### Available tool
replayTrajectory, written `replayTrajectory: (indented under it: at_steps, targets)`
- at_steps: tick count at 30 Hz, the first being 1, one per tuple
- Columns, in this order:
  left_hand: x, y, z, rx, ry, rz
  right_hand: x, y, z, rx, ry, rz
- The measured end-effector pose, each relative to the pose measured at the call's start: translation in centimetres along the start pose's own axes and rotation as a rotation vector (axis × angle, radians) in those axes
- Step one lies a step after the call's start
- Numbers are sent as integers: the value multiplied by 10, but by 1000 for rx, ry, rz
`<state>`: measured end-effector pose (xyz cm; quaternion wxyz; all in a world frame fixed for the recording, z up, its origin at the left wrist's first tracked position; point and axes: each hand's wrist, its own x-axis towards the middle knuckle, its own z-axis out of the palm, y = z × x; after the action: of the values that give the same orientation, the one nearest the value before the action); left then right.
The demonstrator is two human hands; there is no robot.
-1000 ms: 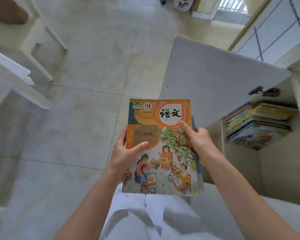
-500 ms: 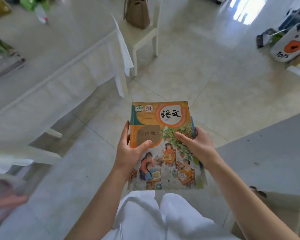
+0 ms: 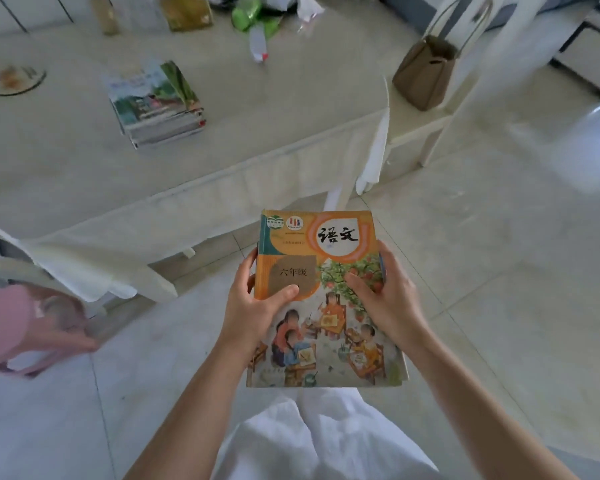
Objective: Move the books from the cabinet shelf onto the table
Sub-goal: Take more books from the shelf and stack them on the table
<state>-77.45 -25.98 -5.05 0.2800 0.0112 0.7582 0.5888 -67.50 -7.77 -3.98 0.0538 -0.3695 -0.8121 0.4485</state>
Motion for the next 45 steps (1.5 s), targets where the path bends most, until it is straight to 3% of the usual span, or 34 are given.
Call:
replayTrajectory:
  at_steps: [18, 24, 29, 35, 40, 45]
  targets:
    - [220, 81, -106, -205, 353, -27, 264, -184, 114, -31, -308, -317]
    - [283, 108, -154, -193, 379, 45, 325, -236, 160, 186, -420, -113]
    - [329, 130, -179, -193, 345, 109, 366, -266, 176, 95, -400, -36]
    - [373, 152, -175, -204, 340, 105, 408, -289, 171, 132, -426, -24]
    - [416, 168, -156, -164, 332, 43, 464, -286, 151, 337, -564, 213]
    - [454, 179, -119, -186, 289, -38, 510, -268, 126, 297, -575, 34]
